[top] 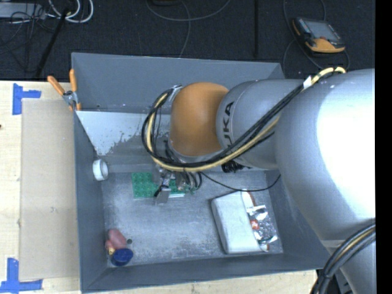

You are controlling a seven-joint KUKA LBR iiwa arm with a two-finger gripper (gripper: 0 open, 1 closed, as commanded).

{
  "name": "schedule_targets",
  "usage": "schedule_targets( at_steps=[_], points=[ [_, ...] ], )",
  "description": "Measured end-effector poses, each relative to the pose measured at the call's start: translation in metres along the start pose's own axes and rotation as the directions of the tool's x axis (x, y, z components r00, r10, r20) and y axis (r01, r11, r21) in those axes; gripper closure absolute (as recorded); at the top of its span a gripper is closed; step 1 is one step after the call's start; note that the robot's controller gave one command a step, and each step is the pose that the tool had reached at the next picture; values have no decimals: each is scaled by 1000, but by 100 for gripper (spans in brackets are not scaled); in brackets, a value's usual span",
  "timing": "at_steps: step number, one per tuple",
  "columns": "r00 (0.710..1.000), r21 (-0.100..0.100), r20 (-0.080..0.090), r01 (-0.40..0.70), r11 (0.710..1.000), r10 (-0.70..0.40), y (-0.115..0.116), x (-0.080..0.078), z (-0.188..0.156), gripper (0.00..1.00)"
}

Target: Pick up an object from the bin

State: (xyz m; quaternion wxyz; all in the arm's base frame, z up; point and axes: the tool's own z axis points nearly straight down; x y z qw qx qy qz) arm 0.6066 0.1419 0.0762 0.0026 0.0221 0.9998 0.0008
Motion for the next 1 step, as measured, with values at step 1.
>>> schedule_targets(
  at_steps=[1],
  points=[
    [999,0,3,45,999,-45,1,18,-165,100]
  ],
)
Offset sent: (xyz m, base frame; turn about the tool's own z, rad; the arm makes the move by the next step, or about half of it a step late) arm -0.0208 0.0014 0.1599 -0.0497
